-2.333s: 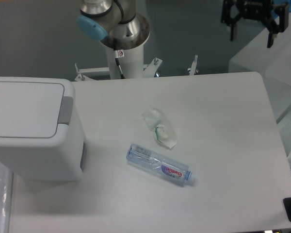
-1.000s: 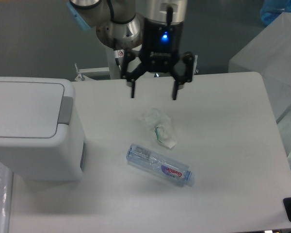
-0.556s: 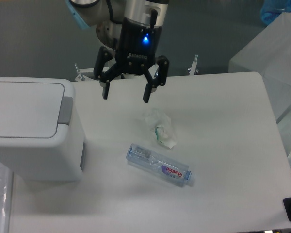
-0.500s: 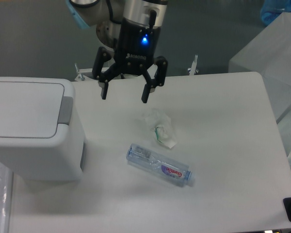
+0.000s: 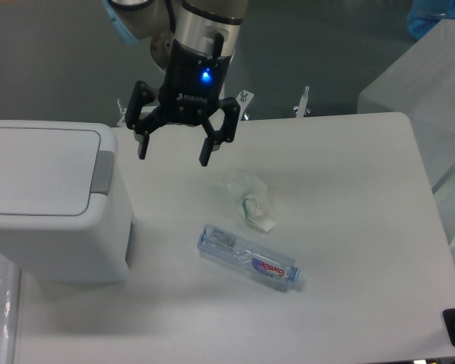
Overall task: Open the trash can
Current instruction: 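Move the open gripper across the table toward the trash can lid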
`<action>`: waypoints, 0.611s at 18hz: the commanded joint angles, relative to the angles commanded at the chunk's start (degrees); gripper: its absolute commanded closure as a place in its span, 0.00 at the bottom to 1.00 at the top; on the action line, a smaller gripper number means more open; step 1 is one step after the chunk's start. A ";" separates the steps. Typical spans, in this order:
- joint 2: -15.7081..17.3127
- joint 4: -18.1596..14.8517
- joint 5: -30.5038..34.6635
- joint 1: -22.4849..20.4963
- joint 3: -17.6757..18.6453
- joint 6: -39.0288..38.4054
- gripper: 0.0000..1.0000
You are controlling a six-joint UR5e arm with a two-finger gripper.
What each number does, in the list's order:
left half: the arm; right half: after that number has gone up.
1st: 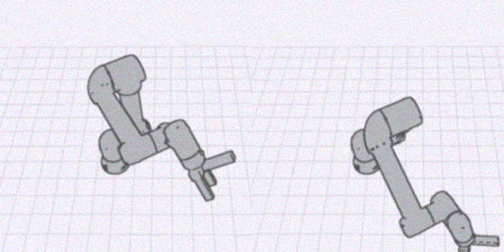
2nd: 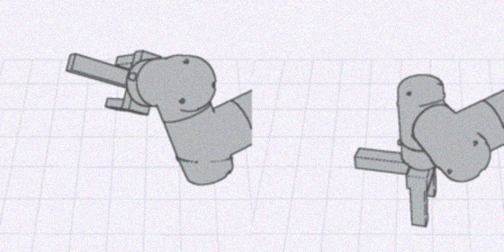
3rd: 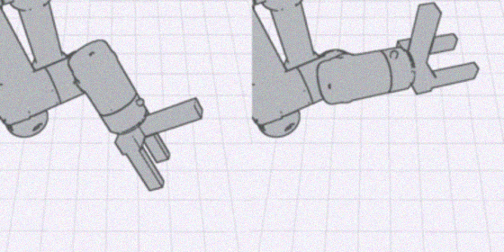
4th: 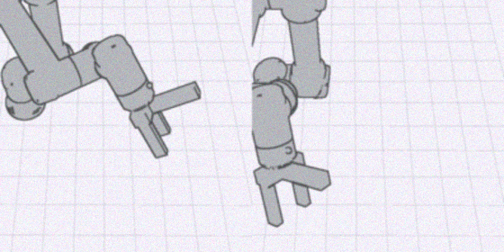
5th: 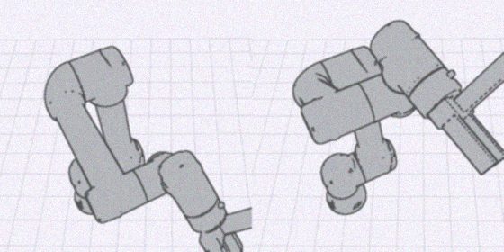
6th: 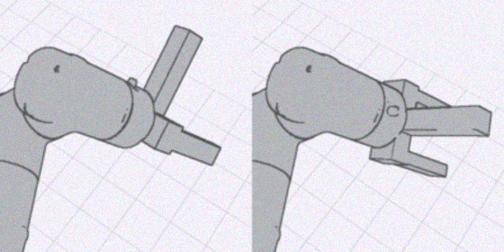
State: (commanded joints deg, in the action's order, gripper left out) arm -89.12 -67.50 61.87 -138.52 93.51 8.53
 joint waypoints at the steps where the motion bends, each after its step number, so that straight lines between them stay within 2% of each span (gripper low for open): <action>1: 0.00 0.00 0.00 0.09 0.44 0.00 0.00; 11: -0.96 1.14 0.09 2.99 2.37 0.79 0.00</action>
State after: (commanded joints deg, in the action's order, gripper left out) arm -90.09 -66.36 61.96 -135.53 95.89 9.32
